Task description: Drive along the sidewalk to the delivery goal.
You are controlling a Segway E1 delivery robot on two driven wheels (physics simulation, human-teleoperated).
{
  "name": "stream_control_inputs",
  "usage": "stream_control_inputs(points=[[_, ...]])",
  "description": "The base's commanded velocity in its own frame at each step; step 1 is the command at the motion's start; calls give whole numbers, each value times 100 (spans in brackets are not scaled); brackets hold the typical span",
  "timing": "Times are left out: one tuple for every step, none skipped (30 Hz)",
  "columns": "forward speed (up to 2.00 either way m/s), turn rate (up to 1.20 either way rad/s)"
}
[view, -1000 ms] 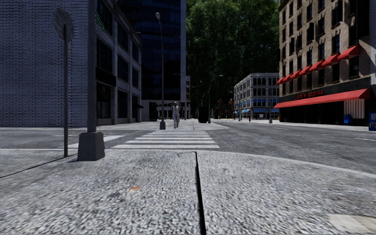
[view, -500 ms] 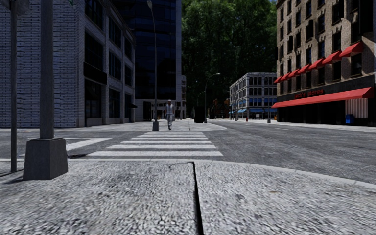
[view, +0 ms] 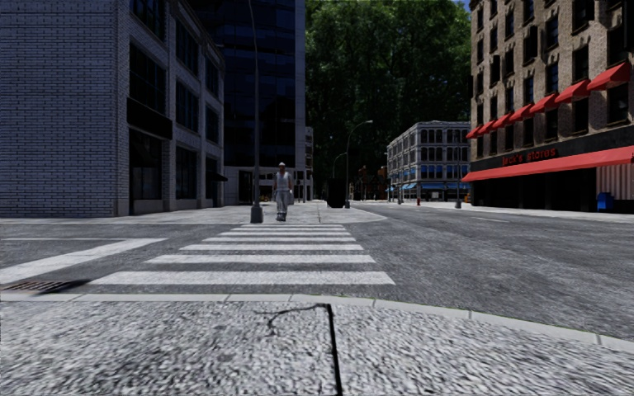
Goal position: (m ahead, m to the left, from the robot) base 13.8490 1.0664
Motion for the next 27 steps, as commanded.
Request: stream_control_inputs(points=[[200, 0], [200, 0], [200, 0], [200, 0], [200, -13], [200, -13], [200, -26], [200, -28], [200, -29], [200, -29], [200, -29], [200, -29], [200, -29], [200, -29], [200, -29], [200, -29], [200, -29], [200, -28], [200, -28], [200, -8], [195, 0], [184, 0], [165, 0], [165, 0], [152, 0], [140, 0], [131, 0]])
